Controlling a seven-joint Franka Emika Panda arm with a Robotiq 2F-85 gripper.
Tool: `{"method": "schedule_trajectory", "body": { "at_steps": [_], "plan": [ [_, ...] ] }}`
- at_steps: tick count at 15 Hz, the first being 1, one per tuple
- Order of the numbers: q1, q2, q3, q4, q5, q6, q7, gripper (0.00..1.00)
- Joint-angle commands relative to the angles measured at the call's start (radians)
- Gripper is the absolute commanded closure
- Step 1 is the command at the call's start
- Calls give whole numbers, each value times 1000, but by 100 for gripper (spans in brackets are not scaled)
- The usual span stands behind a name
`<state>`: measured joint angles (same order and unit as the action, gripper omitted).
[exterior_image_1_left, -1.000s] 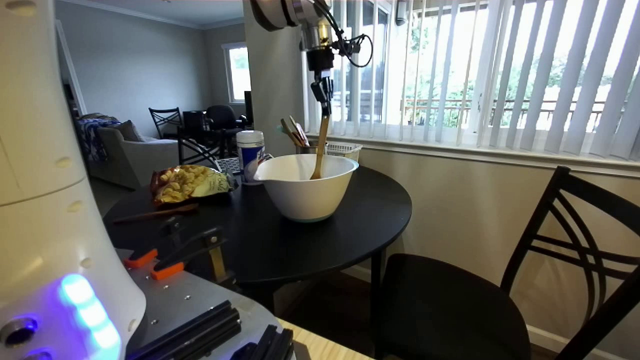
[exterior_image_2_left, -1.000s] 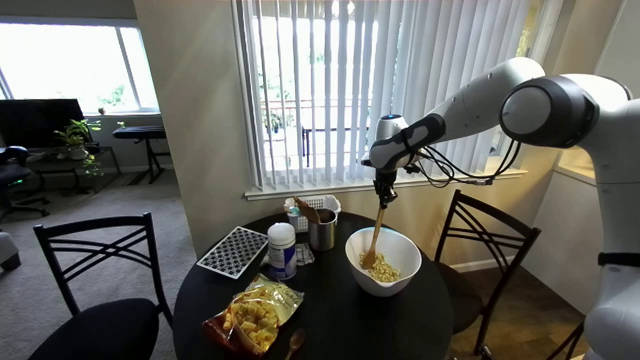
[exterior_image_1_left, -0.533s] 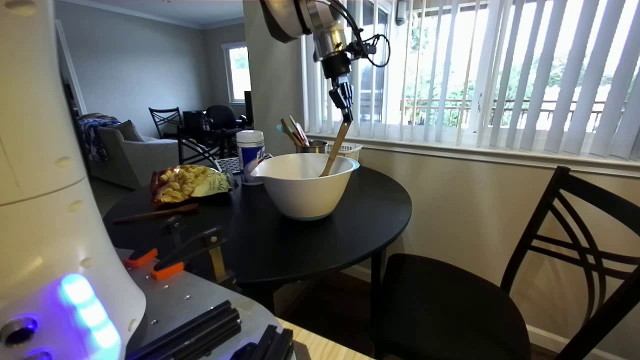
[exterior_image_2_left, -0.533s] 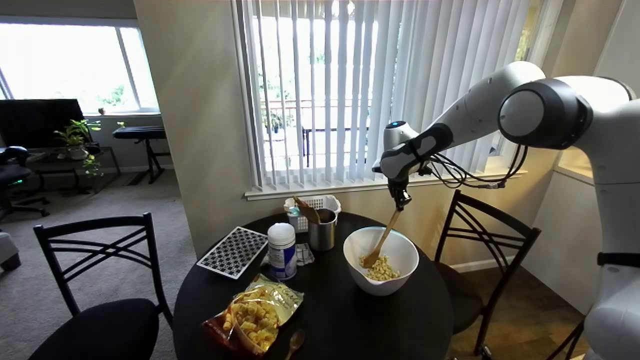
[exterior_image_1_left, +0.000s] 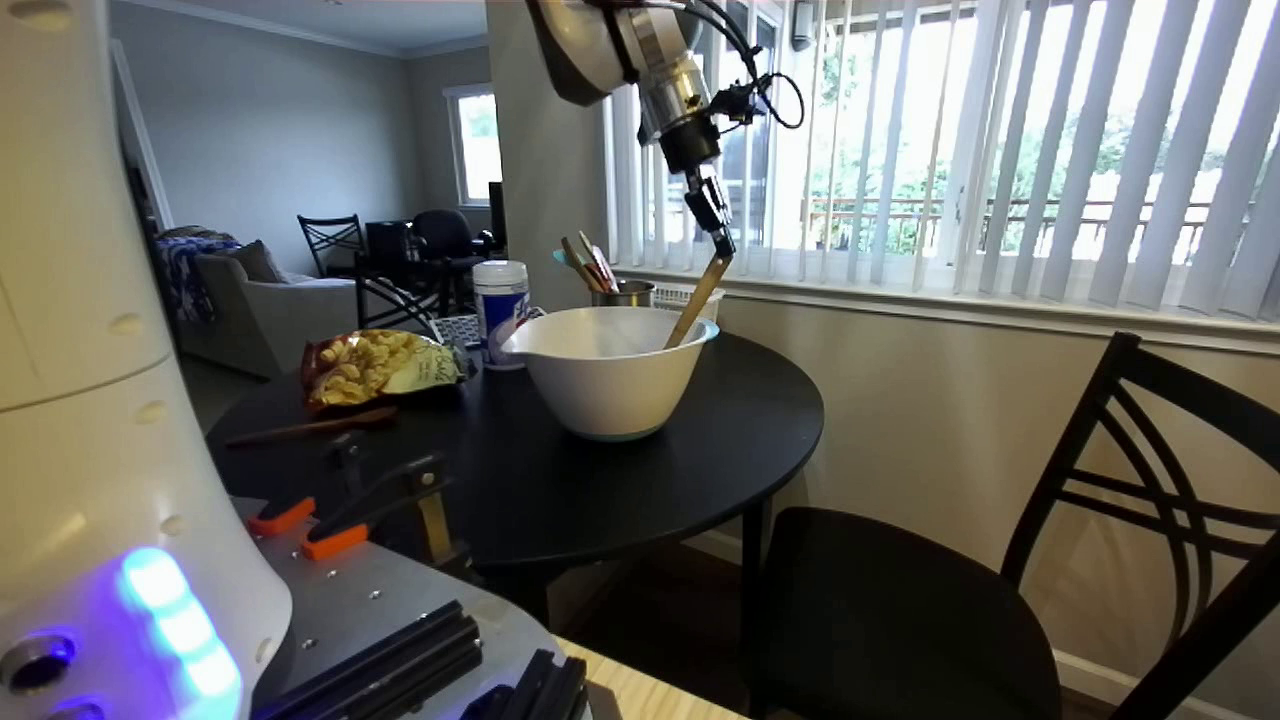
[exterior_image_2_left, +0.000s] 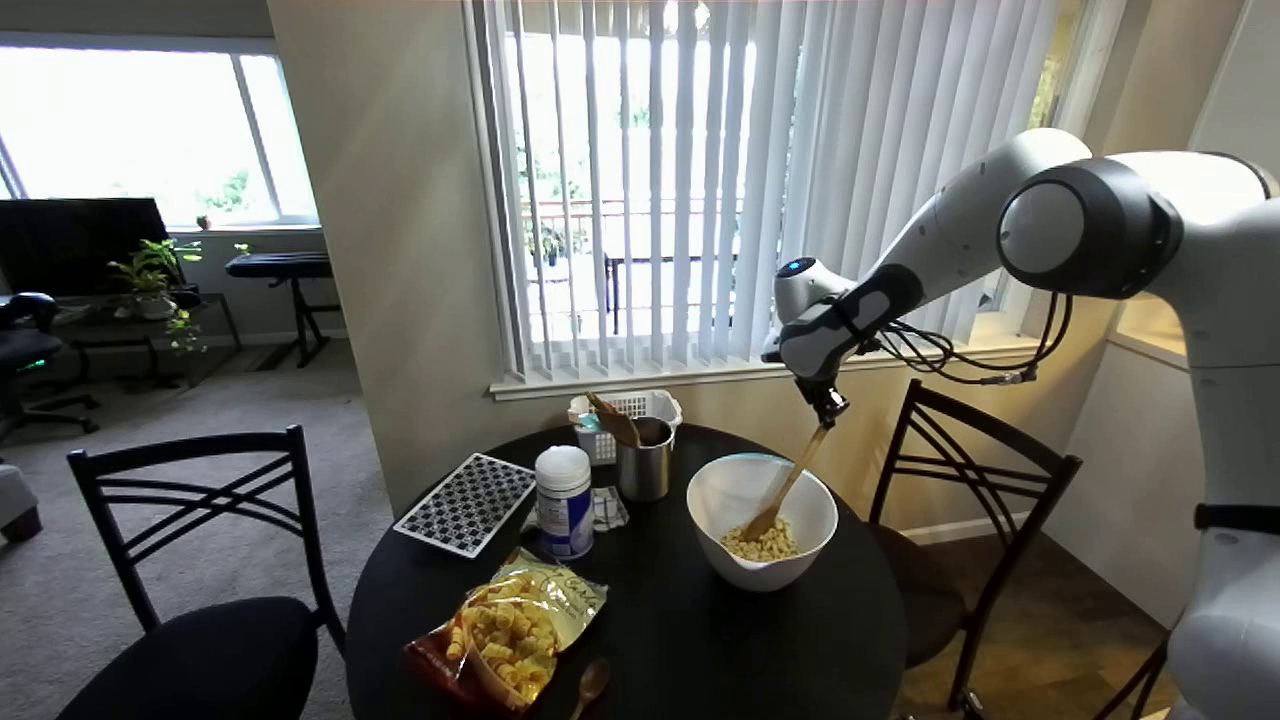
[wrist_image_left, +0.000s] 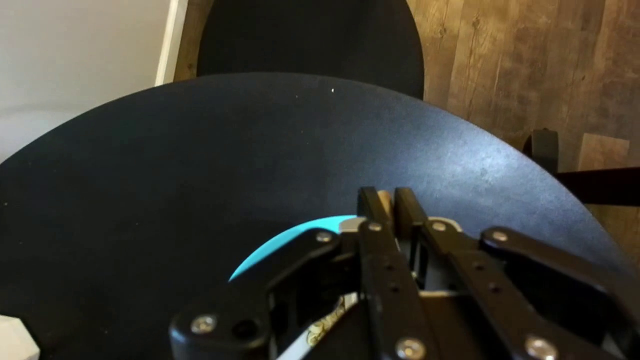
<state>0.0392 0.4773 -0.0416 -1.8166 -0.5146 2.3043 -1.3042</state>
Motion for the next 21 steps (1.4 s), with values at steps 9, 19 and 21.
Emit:
{"method": "schedule_trajectory", "body": {
  "at_steps": [9,19,21],
  "plan": [
    [-63,-92,86,-90,-6,-66,-421,95],
    [-20,-131,159,-48,191,-159,-571,95],
    [-12,-129,175,-36,232,-173,-573,95]
  ]
}}
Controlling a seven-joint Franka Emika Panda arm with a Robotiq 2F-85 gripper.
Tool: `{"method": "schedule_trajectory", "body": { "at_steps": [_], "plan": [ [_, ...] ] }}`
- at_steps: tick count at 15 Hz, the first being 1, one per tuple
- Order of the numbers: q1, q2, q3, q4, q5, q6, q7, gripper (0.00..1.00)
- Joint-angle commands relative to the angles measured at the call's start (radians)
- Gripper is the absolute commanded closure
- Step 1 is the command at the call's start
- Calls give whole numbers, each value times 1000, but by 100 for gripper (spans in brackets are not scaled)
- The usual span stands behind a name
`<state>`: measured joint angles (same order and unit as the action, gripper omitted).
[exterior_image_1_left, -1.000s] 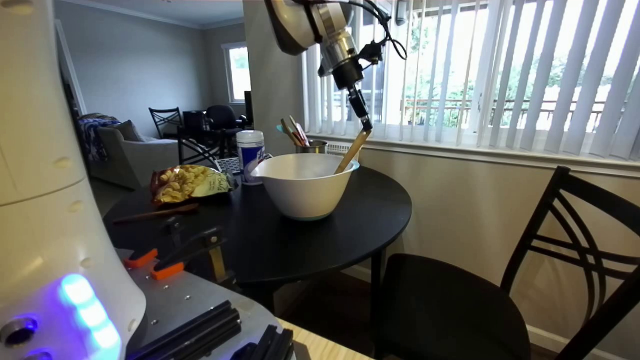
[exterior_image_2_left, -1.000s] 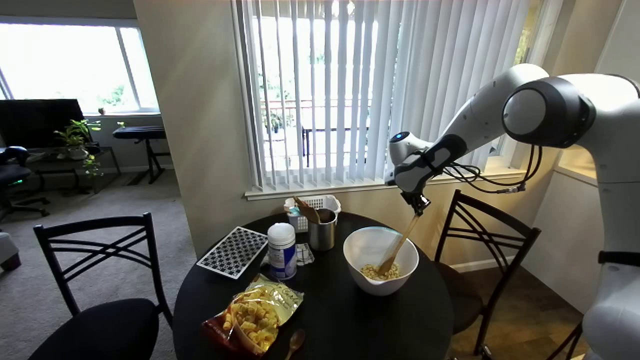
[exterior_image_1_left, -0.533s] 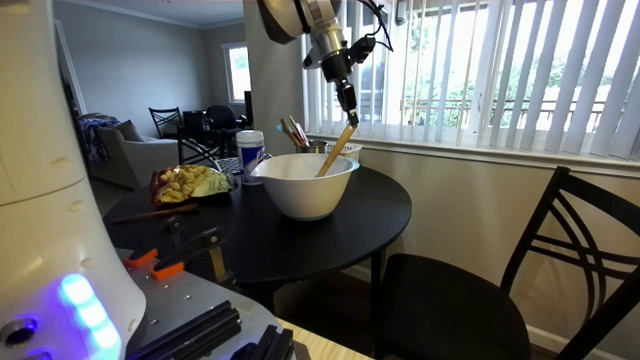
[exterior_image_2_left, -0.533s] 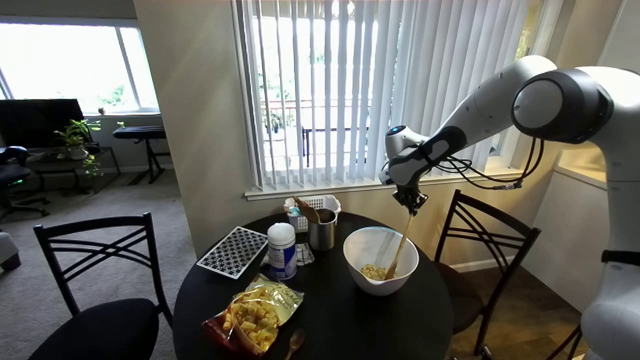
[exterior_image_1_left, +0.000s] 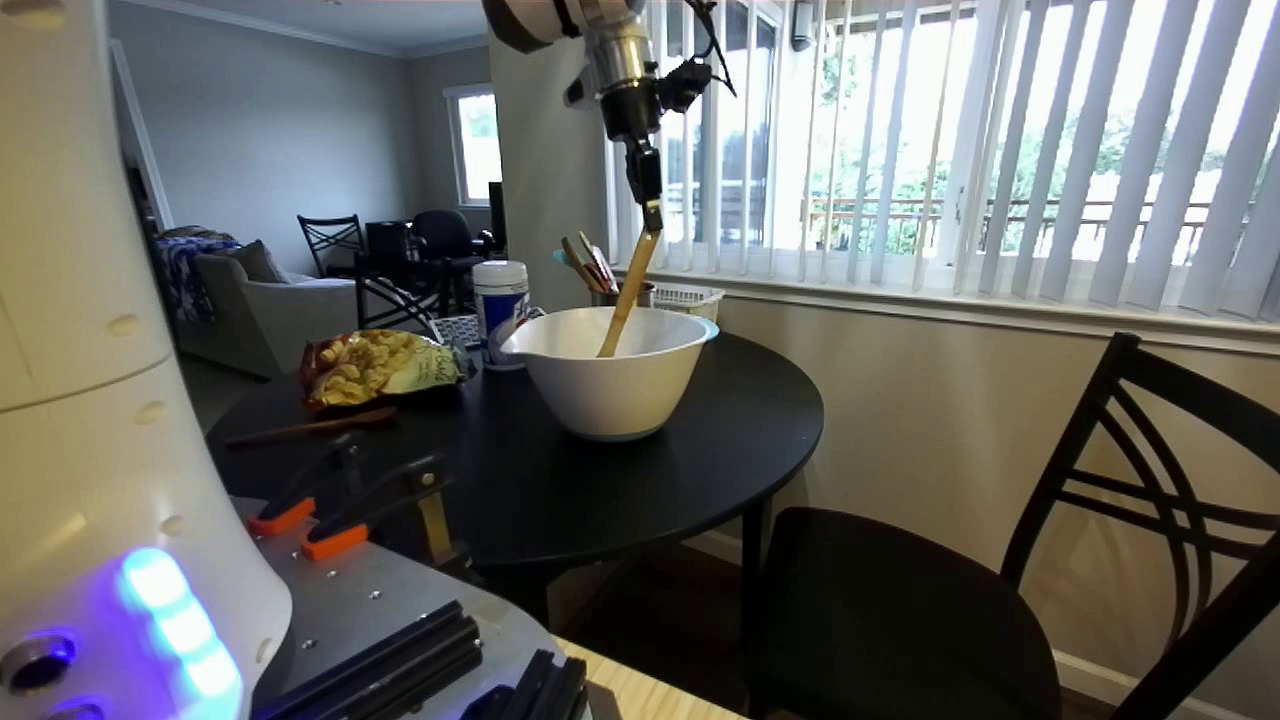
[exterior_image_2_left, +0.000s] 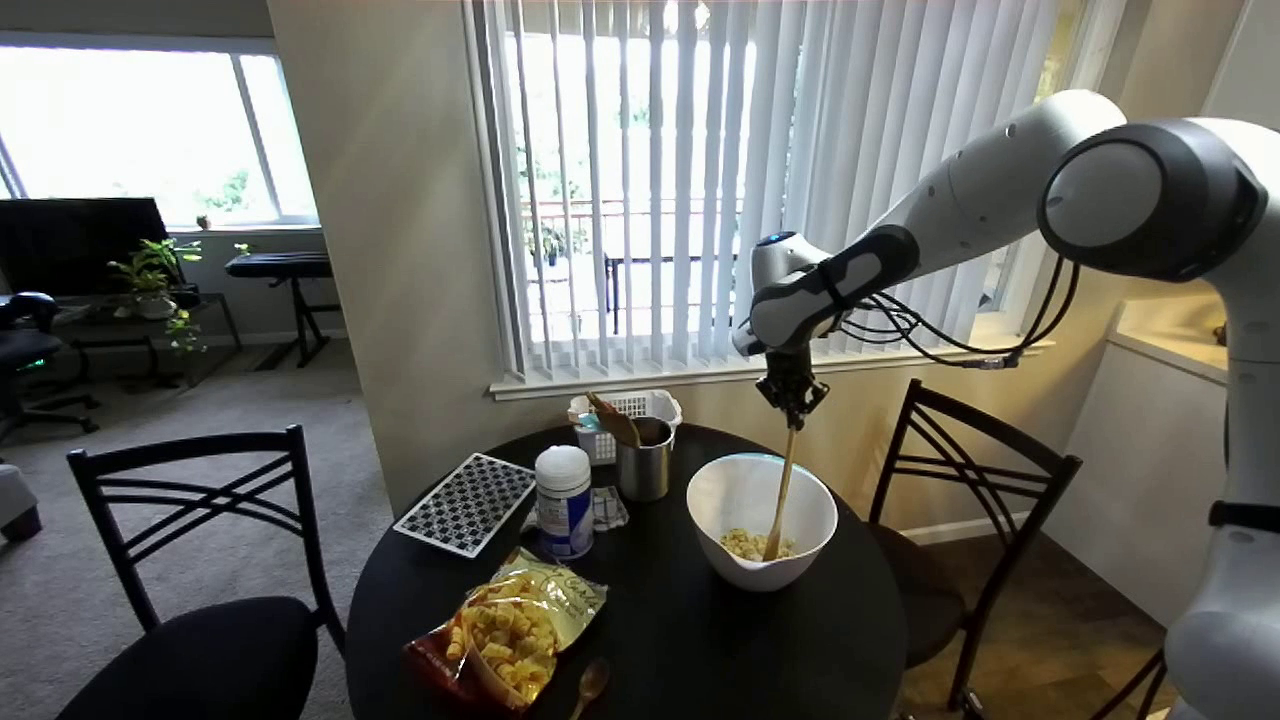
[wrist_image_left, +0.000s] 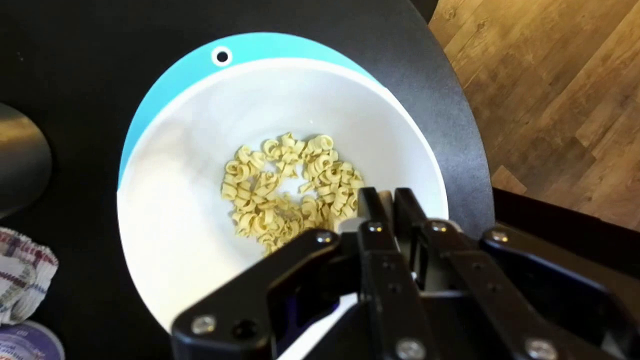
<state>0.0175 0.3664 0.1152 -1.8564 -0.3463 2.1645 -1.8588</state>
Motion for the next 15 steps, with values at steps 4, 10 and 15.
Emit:
{"method": "schedule_trajectory", "body": {
  "at_steps": [4,10,15],
  "plan": [
    [16,-7,47,40,171,-85,-21,95],
    [10,22,62,125,362,-237,2,95],
    [-6,71,58,226,532,-402,57,95]
  ]
}}
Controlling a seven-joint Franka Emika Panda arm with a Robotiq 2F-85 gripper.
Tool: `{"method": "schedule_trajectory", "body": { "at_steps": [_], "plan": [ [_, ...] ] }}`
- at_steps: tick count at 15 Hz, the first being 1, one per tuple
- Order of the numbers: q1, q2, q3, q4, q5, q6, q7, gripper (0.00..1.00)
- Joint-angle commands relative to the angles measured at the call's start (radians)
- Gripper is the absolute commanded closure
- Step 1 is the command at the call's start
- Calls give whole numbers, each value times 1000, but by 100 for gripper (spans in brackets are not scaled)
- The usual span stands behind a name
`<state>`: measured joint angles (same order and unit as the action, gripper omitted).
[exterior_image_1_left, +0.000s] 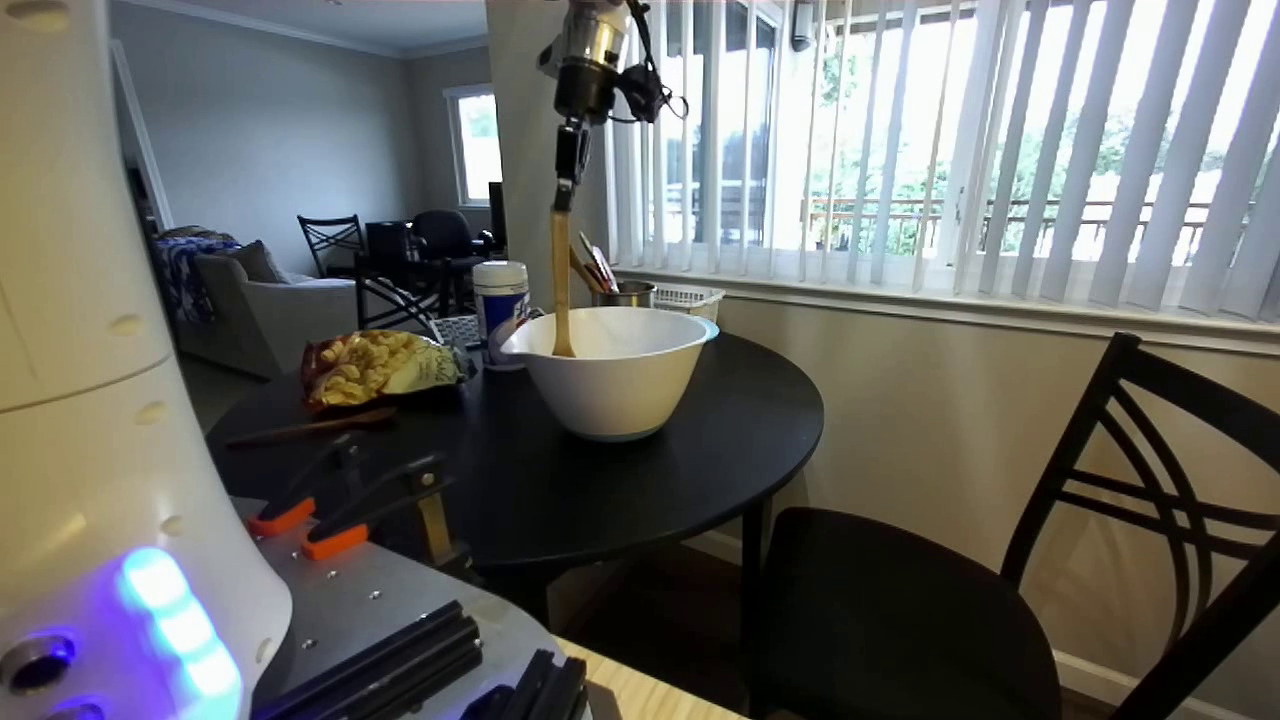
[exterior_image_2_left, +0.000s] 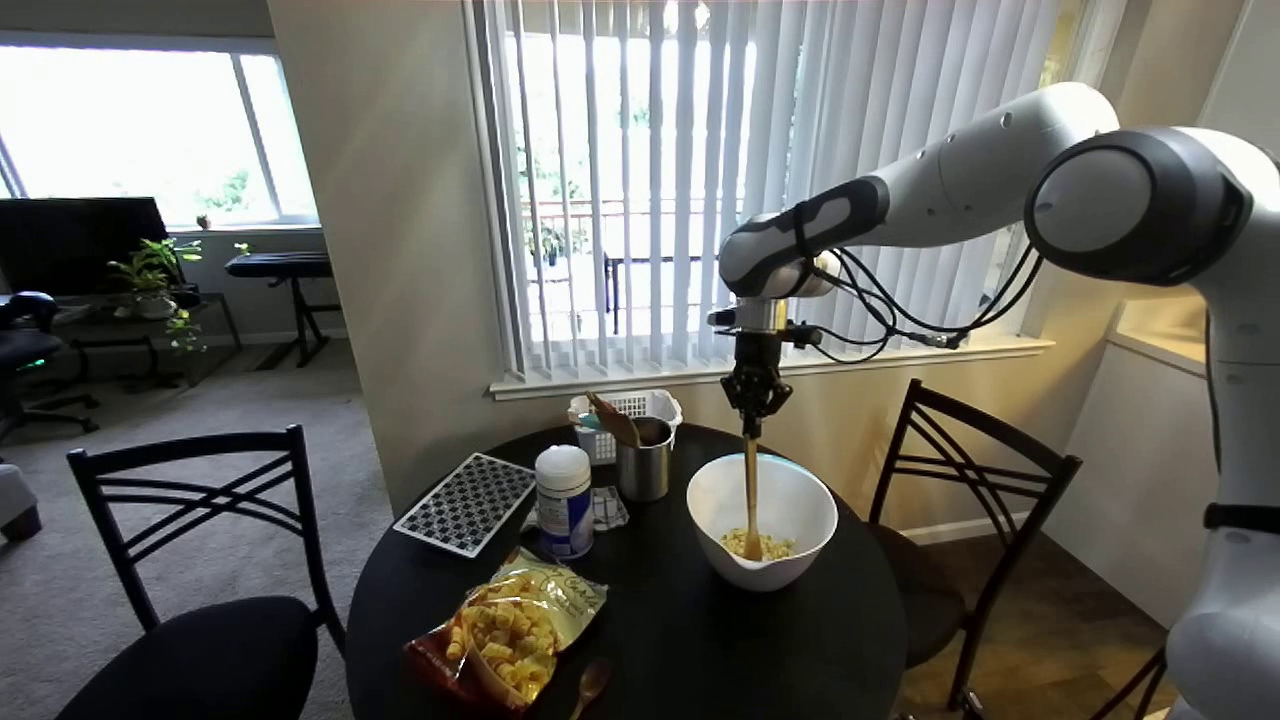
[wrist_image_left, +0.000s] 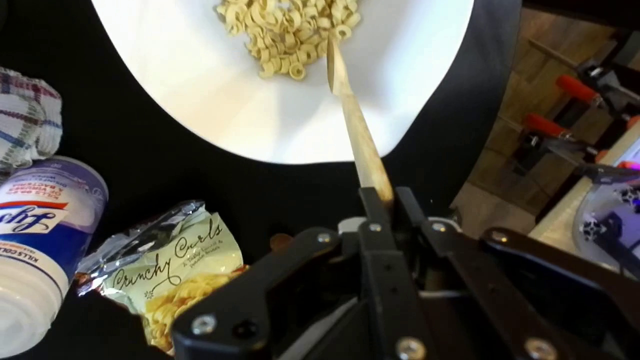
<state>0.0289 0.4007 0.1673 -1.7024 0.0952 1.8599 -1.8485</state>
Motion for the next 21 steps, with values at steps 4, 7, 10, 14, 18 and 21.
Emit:
{"method": "schedule_trajectory", "body": {
  "at_steps": [4,7,10,14,18,21],
  "plan": [
    [-21,72,-1,125,172,-154,119,95],
    [1,71,-17,108,113,-60,140,95],
    [15,67,-33,89,39,80,147,95],
    [15,80,-44,84,-29,218,203,95],
    [9,88,-40,69,-20,255,273,95],
    [-5,78,-32,38,17,288,339,95]
  ]
}}
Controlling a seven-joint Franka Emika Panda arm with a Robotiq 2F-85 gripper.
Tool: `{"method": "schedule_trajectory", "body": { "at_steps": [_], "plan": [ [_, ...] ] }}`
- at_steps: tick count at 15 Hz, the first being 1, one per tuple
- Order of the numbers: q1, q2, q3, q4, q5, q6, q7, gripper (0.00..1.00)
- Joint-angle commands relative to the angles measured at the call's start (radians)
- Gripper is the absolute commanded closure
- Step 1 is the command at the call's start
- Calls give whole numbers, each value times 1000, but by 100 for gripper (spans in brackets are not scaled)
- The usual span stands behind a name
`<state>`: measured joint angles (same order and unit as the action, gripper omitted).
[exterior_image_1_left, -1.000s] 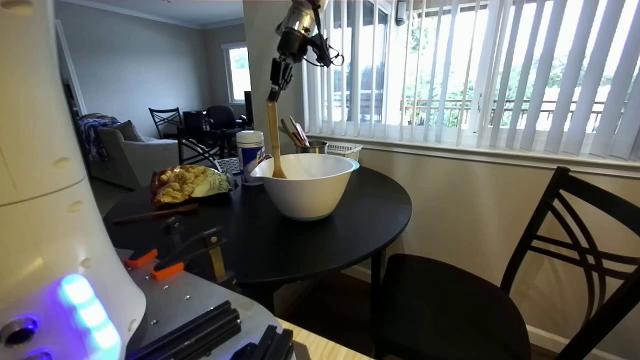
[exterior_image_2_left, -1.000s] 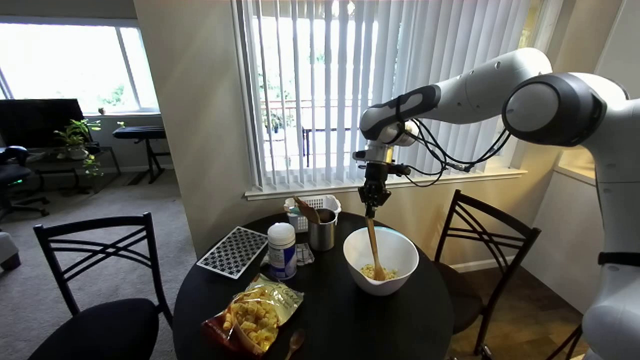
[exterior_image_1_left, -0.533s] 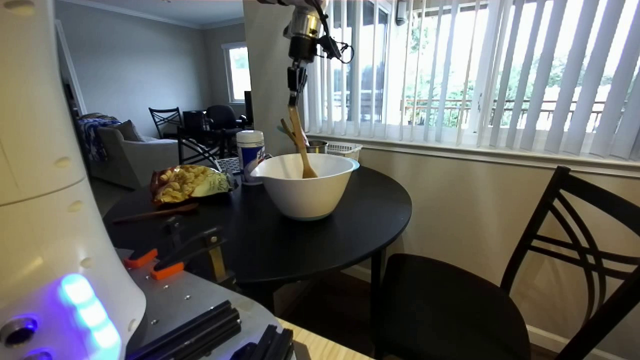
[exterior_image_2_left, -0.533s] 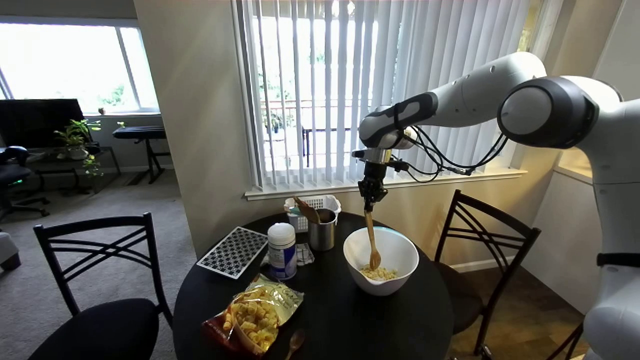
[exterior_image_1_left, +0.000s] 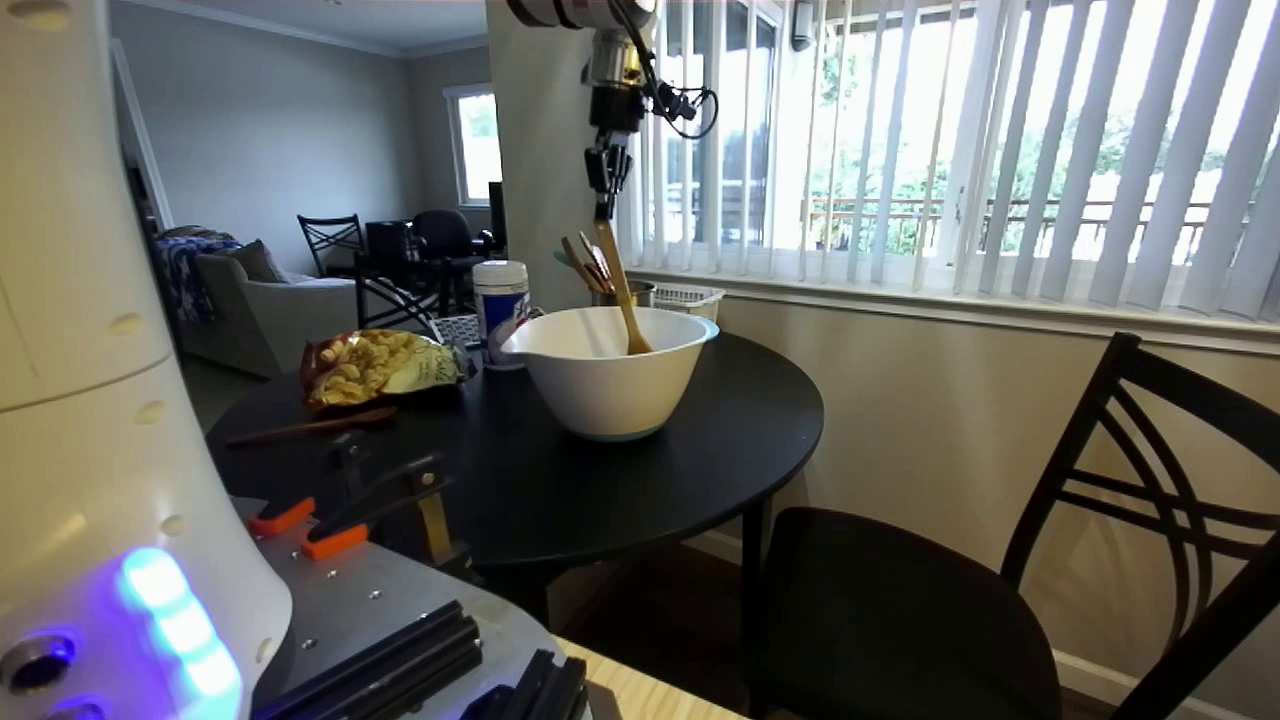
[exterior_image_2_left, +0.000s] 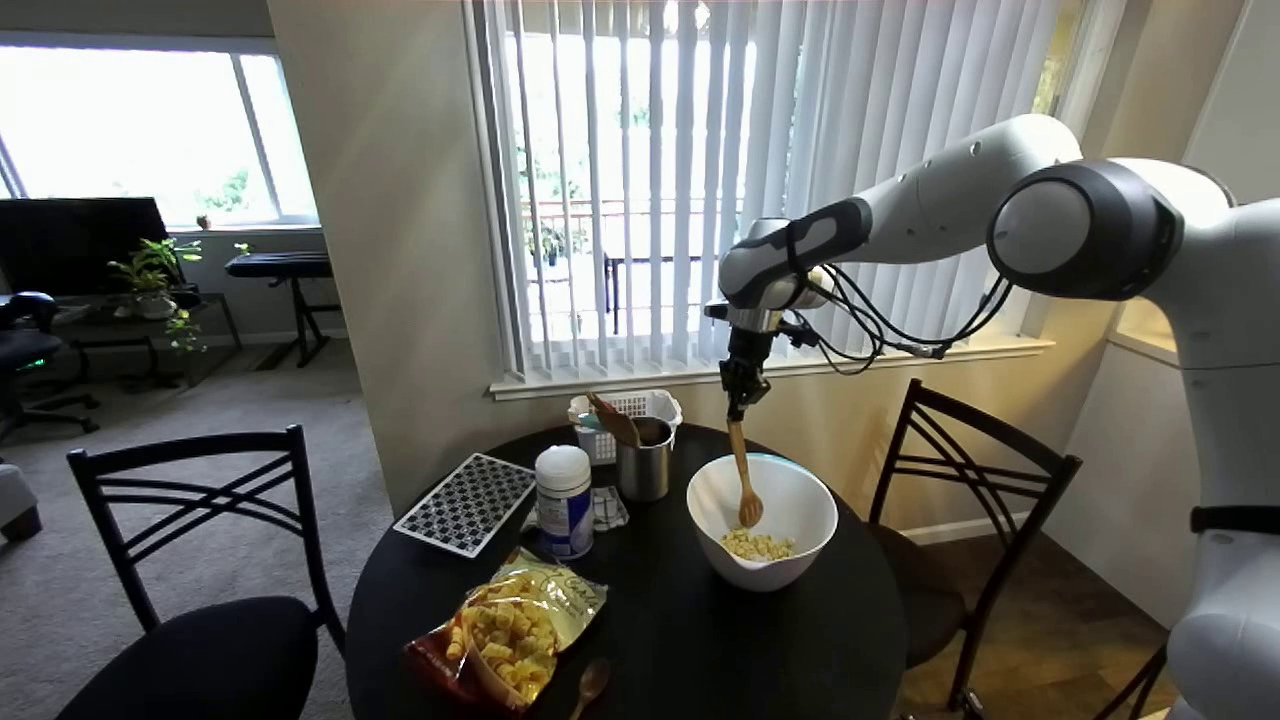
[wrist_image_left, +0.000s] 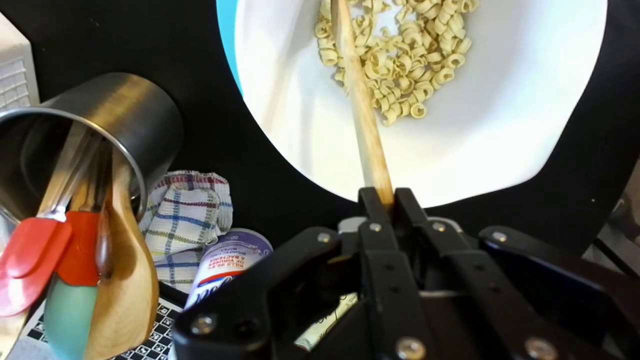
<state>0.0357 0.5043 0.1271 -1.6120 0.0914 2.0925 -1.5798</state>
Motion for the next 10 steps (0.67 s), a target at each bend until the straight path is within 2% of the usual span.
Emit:
{"method": "schedule_trajectory", "body": {
  "at_steps": [1,10],
  "plan": [
    [-19,-29,10,-61,39,64,100,95],
    [-54,-30,2,-78,142,115,469,95]
  ]
}}
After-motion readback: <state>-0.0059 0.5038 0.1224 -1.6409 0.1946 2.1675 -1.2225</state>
